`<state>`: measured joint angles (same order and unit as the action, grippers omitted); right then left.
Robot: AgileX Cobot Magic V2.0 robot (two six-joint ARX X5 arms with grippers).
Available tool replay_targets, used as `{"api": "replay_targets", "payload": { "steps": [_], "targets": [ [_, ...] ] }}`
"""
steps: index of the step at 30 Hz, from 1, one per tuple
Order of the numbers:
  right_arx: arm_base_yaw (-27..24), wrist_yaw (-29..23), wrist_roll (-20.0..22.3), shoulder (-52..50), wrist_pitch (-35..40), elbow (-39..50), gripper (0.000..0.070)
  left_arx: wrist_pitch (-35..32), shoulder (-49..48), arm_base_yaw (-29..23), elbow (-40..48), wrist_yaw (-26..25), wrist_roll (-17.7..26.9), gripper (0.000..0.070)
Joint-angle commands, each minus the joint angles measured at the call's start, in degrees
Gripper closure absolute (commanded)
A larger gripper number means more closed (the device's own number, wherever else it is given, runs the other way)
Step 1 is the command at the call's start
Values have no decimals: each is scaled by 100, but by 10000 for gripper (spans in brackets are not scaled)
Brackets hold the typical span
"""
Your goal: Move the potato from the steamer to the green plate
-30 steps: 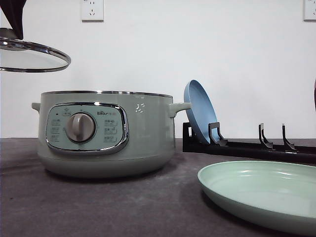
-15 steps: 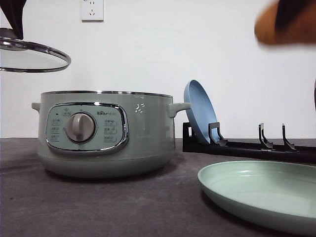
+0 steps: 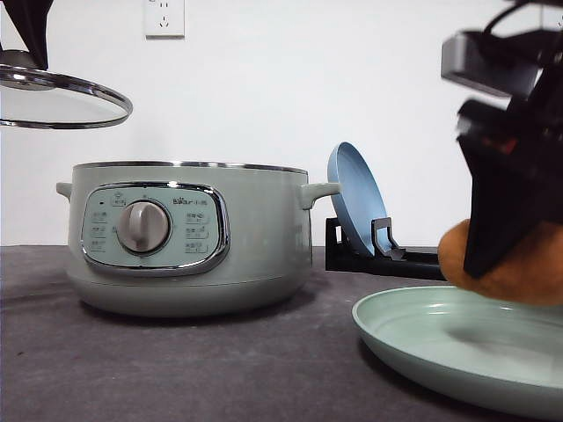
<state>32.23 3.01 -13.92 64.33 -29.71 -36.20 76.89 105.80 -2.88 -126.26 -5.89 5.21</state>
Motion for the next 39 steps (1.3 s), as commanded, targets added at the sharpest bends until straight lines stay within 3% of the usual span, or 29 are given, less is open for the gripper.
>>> {"api": "replay_targets", "payload": {
  "steps": [1, 17, 19, 24, 30, 34, 39],
  "targets": [
    [-38, -3, -17, 172, 104, 30, 511, -181, -55, 18, -177, -17, 11, 700],
    [-273, 151, -2, 868, 420, 62, 501, -189, -55, 28, -176, -17, 13, 700],
    [-273, 151, -4, 861, 422, 61, 463, -190, -55, 28, -175, -17, 13, 700],
    [-273, 166, -65, 809, 389, -35, 251, -191, -55, 29, -170, -17, 13, 700],
    [-273, 475, -59, 276, -181, -661, 197, -191, -55, 29, -170, -15, 13, 700],
    [-273, 605, -47, -250, -1011, -1412, 85, -194, -55, 29, -170, -16, 13, 700],
    [-273, 601, 0, -860, -2124, -2498, 70, -195, -55, 29, -170, -15, 13, 700]
  ]
}}
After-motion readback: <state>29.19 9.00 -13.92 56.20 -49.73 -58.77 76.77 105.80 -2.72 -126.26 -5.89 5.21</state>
